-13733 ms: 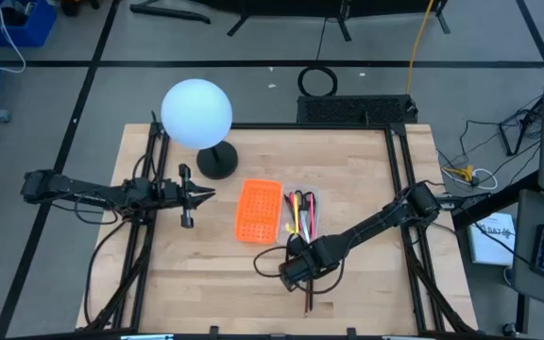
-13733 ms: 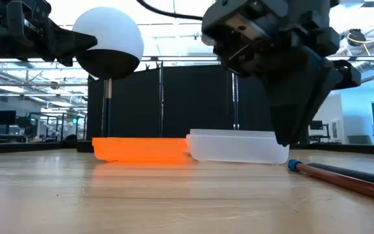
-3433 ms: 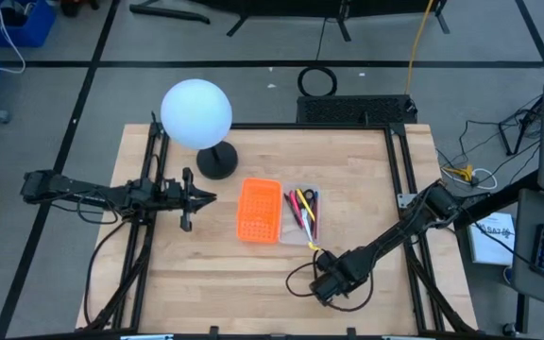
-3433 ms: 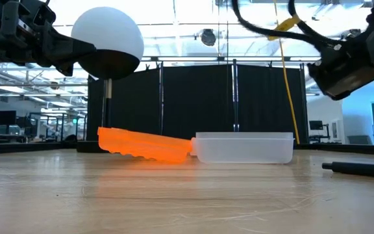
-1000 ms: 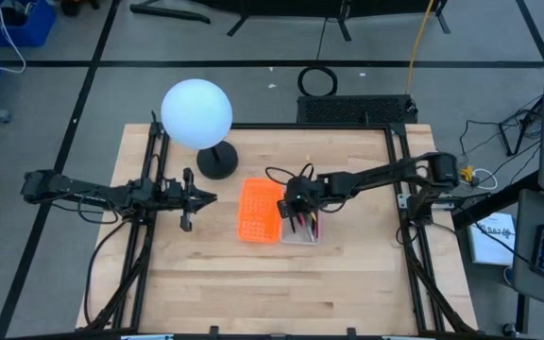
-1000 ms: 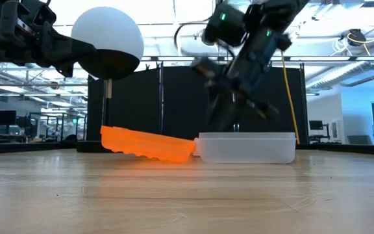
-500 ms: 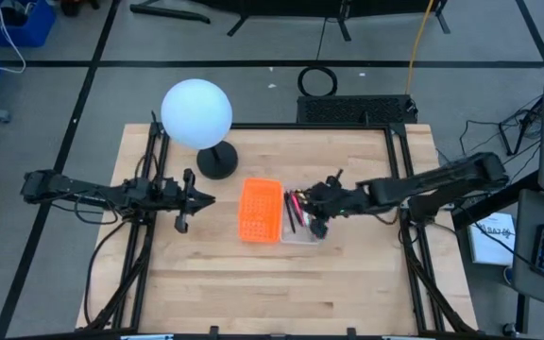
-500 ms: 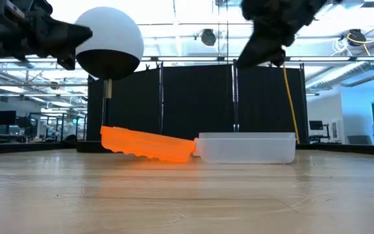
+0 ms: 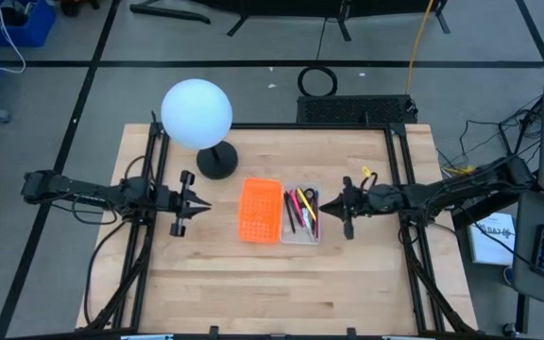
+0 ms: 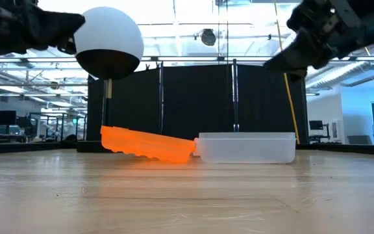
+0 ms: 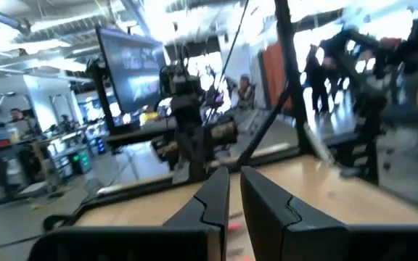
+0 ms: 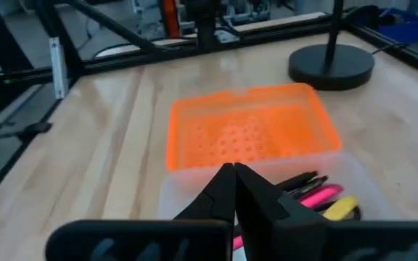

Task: Pick & place school supplies into a supply box
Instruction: Return to Home Position

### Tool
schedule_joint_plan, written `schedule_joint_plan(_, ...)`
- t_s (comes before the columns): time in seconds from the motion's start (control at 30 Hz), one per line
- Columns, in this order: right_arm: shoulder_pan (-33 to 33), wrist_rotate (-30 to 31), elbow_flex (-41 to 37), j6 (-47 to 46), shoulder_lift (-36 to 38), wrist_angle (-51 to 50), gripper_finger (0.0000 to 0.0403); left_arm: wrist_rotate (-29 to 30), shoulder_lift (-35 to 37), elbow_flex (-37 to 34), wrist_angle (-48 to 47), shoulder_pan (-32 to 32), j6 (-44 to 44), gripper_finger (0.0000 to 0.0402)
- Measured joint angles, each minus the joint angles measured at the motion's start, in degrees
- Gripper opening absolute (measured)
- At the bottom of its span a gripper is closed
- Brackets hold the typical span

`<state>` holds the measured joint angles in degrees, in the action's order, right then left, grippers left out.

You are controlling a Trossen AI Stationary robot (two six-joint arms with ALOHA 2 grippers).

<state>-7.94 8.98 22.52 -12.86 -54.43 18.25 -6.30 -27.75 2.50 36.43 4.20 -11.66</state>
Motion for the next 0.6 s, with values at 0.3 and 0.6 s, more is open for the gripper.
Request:
schedule_joint_plan(0.3, -1.77, -0.28, -5.59, 3.3, 3.4, 1.53, 0.0001, 8.07, 0.0, 0.0, -2.72, -0.01, 5.25, 0.0047)
schedule_joint_plan(0.6, -2.26, -0.12, -7.17, 8.3, 4.51, 10.3, 0.0, 11.41, 0.02, 0.0, -11.82, -0.01, 8.15, 0.0046)
